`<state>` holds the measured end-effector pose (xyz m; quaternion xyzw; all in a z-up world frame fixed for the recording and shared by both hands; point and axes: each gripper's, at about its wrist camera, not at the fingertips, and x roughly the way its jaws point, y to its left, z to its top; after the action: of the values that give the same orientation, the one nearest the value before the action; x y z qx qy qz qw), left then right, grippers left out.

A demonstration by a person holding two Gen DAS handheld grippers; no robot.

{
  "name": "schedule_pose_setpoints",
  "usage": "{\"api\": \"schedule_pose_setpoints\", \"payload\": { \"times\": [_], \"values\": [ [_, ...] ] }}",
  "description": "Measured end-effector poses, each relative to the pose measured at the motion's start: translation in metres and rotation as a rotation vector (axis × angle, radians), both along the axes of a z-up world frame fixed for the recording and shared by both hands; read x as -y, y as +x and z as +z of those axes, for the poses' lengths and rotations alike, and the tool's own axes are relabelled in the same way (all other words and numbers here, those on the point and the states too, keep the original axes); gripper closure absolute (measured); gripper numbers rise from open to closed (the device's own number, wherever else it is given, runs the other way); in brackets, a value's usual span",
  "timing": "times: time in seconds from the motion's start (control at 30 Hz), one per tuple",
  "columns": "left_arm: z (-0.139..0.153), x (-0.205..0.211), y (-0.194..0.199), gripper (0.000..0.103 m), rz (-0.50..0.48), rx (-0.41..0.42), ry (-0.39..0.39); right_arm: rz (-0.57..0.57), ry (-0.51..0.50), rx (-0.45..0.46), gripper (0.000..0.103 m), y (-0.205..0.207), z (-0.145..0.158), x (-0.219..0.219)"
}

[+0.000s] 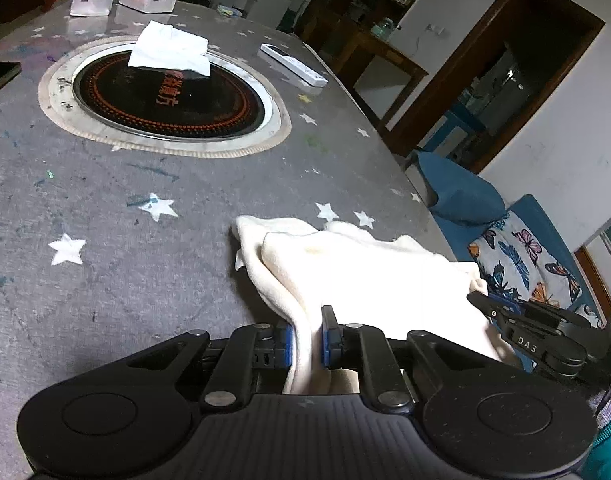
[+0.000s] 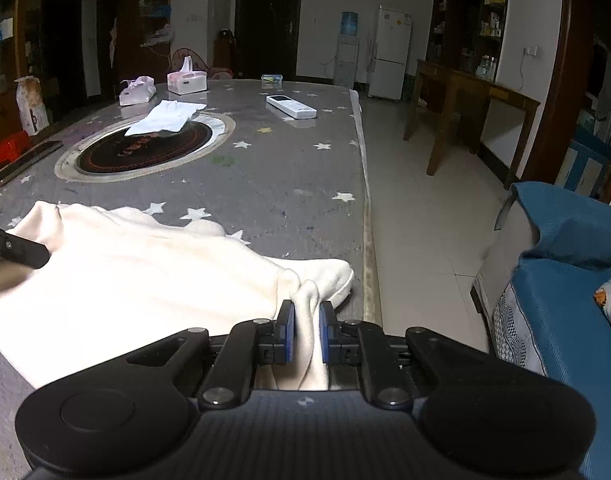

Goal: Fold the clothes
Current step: 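Release the corner and pat the folded bundle flat with both grippers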

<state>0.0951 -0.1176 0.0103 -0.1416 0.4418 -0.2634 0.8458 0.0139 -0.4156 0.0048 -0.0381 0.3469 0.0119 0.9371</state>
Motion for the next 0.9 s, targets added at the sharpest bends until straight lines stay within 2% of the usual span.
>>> {"api": "schedule_pose_setpoints", "payload": {
  "times": [0.2, 0.3, 0.33, 0.4, 0.47, 0.6, 0.67, 0.8, 0.9],
  "values": [
    [-0.002, -0.01, -0.008, 0.088, -0.067, -0.057, -0.041, 0.027, -0.023, -0.044, 0.092, -0.014, 0.005, -0.001],
    [0.0, -0.012, -0.013, 0.081, -0.084, -0.053, -0.026, 0.029, -0.024, -0.058, 0.088, -0.023, 0.008, 0.001],
    [0.003, -0.012, -0.013, 0.075, -0.076, -0.04, -0.01, 0.024, -0.025, -0.055, 0.086, -0.025, 0.009, 0.001],
    [0.01, -0.013, -0.014, 0.072, -0.058, -0.003, 0.025, 0.016, -0.018, -0.036, 0.085, -0.028, 0.015, 0.003],
    [0.018, -0.015, -0.013, 0.072, -0.038, 0.03, 0.04, 0.012, -0.003, -0.01, 0.085, -0.029, 0.022, 0.004],
    [0.034, -0.019, -0.011, 0.075, 0.003, 0.094, 0.017, 0.026, 0.031, 0.021, 0.085, -0.023, 0.03, 0.003],
    [0.036, -0.016, -0.007, 0.075, -0.01, 0.1, -0.003, 0.036, 0.042, 0.017, 0.085, -0.016, 0.027, -0.001],
    [0.027, 0.003, -0.003, 0.076, -0.07, 0.101, 0.015, 0.032, 0.054, -0.016, 0.085, -0.005, 0.013, -0.004],
    [0.012, 0.013, 0.006, 0.076, -0.07, 0.078, 0.048, 0.019, 0.051, -0.028, 0.083, 0.0, 0.004, -0.002]
  ]
}}
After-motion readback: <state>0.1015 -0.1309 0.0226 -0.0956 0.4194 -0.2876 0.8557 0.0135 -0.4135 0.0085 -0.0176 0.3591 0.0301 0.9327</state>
